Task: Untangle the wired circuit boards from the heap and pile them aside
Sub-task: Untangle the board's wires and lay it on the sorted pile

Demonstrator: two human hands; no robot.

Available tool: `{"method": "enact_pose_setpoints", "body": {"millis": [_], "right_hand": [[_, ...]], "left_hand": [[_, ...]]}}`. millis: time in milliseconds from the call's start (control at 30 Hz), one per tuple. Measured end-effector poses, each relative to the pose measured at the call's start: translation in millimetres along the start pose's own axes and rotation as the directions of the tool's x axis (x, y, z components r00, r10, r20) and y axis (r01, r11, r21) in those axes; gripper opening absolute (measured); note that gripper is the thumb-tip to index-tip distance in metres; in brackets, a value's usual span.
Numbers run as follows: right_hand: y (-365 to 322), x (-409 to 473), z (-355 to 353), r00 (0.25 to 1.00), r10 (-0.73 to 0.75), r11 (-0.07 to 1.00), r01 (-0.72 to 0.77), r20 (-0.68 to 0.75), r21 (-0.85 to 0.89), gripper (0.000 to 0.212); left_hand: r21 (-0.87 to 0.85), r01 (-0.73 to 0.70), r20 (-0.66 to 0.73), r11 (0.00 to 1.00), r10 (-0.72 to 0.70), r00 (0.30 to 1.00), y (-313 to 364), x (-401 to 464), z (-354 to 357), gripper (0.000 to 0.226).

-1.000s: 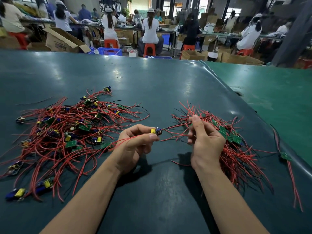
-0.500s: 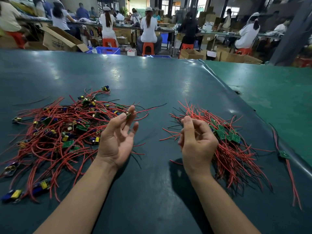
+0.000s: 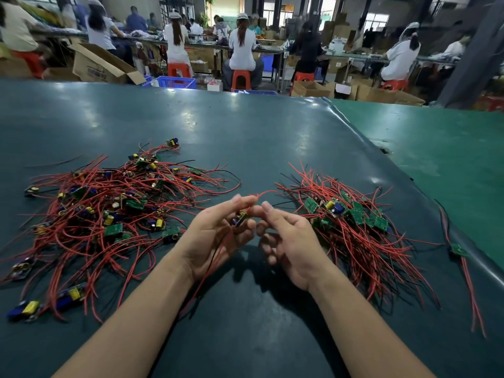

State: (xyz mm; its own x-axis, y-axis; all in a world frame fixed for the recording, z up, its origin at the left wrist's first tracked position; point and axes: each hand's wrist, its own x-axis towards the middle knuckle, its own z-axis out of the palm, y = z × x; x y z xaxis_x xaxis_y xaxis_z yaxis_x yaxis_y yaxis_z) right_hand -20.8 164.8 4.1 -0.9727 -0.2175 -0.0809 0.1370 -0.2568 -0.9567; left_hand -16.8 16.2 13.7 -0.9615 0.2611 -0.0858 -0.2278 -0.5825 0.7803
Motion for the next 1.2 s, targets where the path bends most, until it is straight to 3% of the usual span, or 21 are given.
{"method": "enact_pose_setpoints", "body": {"millis": [167,300,400,467,567,667,733,800,1033,1100,1200], "right_hand": [[-4,3,-10,0.999,-0.047,0.997,0.046,0.014,0.067,0.029],[-4,1,-9,0.998,-0.043,0.995,0.038,0.051,0.089,0.02],[-4,3,-9,0.992,-0.082,0.993,0.09,-0.1,0.08,0.011],[-4,7,-10,0.969,-0.135,0.982,0.159,-0.207,0.101,0.017],[-5,9,-13,0.94,-0.205,0.964,0.242,-0.274,0.111,0.016],[-4,9,-15,0.956,-0.168,0.978,0.191,-0.239,0.078,0.017],[-2,8,-15,0.986,-0.086,0.995,0.093,-0.141,0.046,0.031],[-1,5,-12,0.997,-0.045,0.999,0.046,-0.067,0.017,0.032],[-7,7,-18,0.926,-0.28,0.959,0.279,-0.255,-0.038,0.018],[-11,7,-19,0.891,-0.349,0.934,0.357,-0.291,-0.028,0.016],[-14,7,-19,0.857,-0.386,0.909,0.417,-0.342,0.02,0.031]], "left_hand": [[0.089,0.076,0.126,0.993,-0.087,0.988,-5,-3,0,0.009],[0.178,0.077,0.165,0.981,-0.107,0.981,-10,-4,2,0.012],[0.23,-0.033,0.136,0.973,0.002,0.991,-14,-2,3,0.017],[0.304,-0.145,0.104,0.942,0.118,0.988,-17,-1,2,0.029],[0.426,-0.2,0.058,0.883,0.194,0.979,-19,1,1,0.028],[0.41,-0.145,0.032,0.9,0.145,0.989,-19,2,0,0.028],[0.399,-0.133,0.034,0.907,0.13,0.991,-19,2,-1,0.029],[0.401,-0.129,0.042,0.907,0.123,0.992,-18,1,-2,0.023],[0.333,-0.1,0.055,0.938,0.086,0.995,-12,-1,-1,0.001],[0.32,-0.099,0.082,0.942,0.076,0.994,-11,-2,-2,0.007],[0.281,-0.093,0.127,0.955,0.059,0.99,-8,-5,-4,0.007]]}}
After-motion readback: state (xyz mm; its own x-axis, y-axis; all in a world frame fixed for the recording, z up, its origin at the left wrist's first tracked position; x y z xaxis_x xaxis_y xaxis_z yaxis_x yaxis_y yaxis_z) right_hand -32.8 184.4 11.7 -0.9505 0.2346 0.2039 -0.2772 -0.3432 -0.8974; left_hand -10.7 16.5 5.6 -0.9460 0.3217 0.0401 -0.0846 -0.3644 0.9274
